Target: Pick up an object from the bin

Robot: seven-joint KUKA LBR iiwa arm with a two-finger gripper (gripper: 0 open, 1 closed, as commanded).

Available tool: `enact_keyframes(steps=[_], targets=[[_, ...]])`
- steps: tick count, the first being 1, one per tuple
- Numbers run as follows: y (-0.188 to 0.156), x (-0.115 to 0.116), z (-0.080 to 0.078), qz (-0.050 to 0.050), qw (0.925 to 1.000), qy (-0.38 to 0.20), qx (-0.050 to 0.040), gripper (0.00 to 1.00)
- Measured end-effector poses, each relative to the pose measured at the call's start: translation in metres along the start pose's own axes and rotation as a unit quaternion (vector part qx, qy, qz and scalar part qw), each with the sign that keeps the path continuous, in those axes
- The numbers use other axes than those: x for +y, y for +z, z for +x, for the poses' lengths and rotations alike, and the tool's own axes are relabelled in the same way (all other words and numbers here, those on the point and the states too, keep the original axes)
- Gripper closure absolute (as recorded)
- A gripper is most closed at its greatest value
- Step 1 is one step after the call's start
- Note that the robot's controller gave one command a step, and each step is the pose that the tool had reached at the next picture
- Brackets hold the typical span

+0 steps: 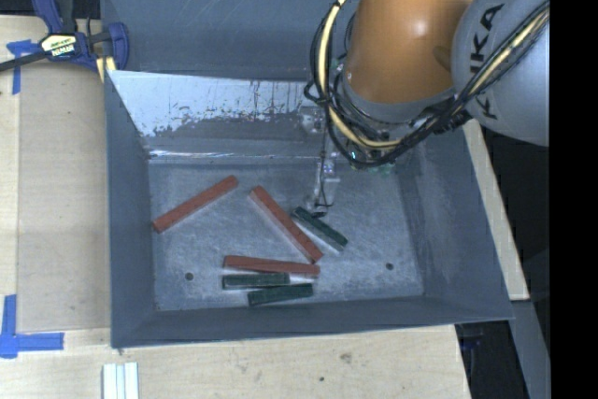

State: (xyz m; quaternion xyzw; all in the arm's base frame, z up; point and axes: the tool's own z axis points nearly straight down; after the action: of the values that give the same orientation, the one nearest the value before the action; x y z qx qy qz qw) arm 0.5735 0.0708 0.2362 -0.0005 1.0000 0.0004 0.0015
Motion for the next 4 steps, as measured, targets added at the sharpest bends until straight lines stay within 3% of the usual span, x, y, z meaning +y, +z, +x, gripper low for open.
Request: enact_keyframes(steps=[1, 2, 3, 4], targets=[[0.0, 0.0, 0.0, 0.0, 1.0, 0.001, -0.0002, 0.0], [0.067, 0.01, 0.019, 0.0, 1.0, -0.009, -0.002, 0.0], [0.088, 0.031, 0.066, 0.0, 0.9958, -0.091, -0.0018, 0.0], [0.123, 0.039, 0.07, 0.0, 0.9978, -0.066, 0.0025, 0.0]])
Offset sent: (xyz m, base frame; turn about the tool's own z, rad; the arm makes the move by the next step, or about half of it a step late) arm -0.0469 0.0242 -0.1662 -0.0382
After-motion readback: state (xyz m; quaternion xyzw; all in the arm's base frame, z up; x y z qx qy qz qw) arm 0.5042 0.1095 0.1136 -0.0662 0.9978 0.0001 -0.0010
